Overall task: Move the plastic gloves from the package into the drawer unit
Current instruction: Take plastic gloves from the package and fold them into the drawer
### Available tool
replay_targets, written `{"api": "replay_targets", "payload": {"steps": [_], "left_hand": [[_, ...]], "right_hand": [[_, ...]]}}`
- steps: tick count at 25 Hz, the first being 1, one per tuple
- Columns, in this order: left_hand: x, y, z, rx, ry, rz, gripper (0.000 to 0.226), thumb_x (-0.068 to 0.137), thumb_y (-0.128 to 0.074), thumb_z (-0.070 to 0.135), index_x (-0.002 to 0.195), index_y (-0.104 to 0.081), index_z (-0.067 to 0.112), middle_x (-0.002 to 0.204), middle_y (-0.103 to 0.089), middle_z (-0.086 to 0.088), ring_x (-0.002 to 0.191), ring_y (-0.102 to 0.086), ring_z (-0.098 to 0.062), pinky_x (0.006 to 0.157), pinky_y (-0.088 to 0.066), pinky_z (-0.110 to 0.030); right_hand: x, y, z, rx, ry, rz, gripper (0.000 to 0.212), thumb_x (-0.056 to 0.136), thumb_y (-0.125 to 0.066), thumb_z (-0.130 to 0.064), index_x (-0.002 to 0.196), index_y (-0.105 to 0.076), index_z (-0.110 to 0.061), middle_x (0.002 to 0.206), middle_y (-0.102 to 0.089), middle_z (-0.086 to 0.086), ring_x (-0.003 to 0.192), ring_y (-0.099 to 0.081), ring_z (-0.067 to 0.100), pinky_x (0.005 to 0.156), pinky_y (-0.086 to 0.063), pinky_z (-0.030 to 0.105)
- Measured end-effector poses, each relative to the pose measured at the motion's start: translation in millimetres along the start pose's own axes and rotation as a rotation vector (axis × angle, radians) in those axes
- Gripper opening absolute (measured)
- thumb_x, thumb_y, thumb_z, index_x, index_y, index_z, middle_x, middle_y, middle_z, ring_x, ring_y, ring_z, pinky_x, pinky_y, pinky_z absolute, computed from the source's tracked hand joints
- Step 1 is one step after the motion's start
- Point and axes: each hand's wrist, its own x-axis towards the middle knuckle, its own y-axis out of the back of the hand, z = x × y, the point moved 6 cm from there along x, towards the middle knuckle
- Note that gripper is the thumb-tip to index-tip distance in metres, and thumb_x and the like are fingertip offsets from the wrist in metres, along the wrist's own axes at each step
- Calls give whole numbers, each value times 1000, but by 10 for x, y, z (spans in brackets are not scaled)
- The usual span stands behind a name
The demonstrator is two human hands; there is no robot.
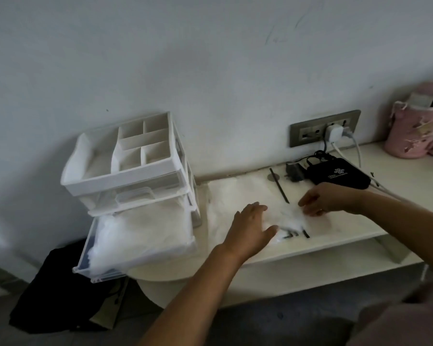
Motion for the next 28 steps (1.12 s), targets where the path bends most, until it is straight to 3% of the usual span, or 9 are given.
{"api": "replay_targets", "payload": {"steps": [2,4,8,13,17,21,24,26,28], "left_hand": [[39,-196,-93,47,43,-52,69,97,-43,48,152,-16,17,161,-7,-5,148,-3,-20,118,-1,-41],[60,-330,-155,80,55,-46,75,95,-33,58,153,-8,17,161,2,-5,148,6,-19,118,7,-43],[42,-418,-180,148,16,91,100,71,5,73,153,-8,18,161,0,-5,148,5,-19,116,11,-38],[29,-446,-195,149,-15,196,92,77,8,70,153,-1,20,161,3,-3,148,7,-18,115,14,-34],[13,-460,-202,157,-26,245,91,78,15,70,153,-5,22,161,1,-3,148,6,-18,113,18,-34],[8,-437,-188,170,-16,268,94,77,19,68,153,-11,22,161,-2,-5,148,3,-20,110,20,-35],[26,-454,-222,166,-18,263,96,78,19,69,152,-18,21,160,-10,-7,148,-6,-24,110,17,-39],[38,-476,-230,196,-14,264,92,85,14,67,148,-32,18,156,-26,-11,145,-22,-28,111,6,-46],[39,-472,-211,258,3,283,82,93,4,61,140,-46,16,147,-42,-13,136,-39,-30,109,-11,-52]], "right_hand": [[28,-52,-5,-19,-4,-6,20,82,-69,-5,102,-69,-7,85,-69,9,69,-62,13,61,-49,16],[64,-83,-2,-32,-19,-8,16,83,-69,-6,98,-70,-3,75,-67,7,61,-58,11,57,-47,17],[98,-70,1,-3,-52,-2,14,86,-66,-9,95,-70,0,70,-67,6,57,-57,12,56,-46,18],[90,-81,-32,44,-79,-27,16,91,-58,-5,101,-67,4,72,-67,9,58,-58,14,53,-46,18],[67,127,-55,115,-63,112,15,87,-61,-1,96,-66,10,79,-68,17,64,-62,19,61,-52,23],[9,502,-27,42,-58,407,13,84,-60,0,90,-68,8,93,-69,25,83,-65,33,86,-54,44],[-65,678,-14,424,-25,517,13,85,-55,3,76,-60,-4,97,-66,25,71,-64,24,77,-57,34],[-111,725,2,835,5,528,12,92,-49,0,83,-55,-4,94,-63,20,55,-66,14,58,-57,22],[-159,704,-10,1102,28,486,11,96,-48,-14,101,-50,-5,88,-62,15,59,-68,17,55,-57,26]]}}
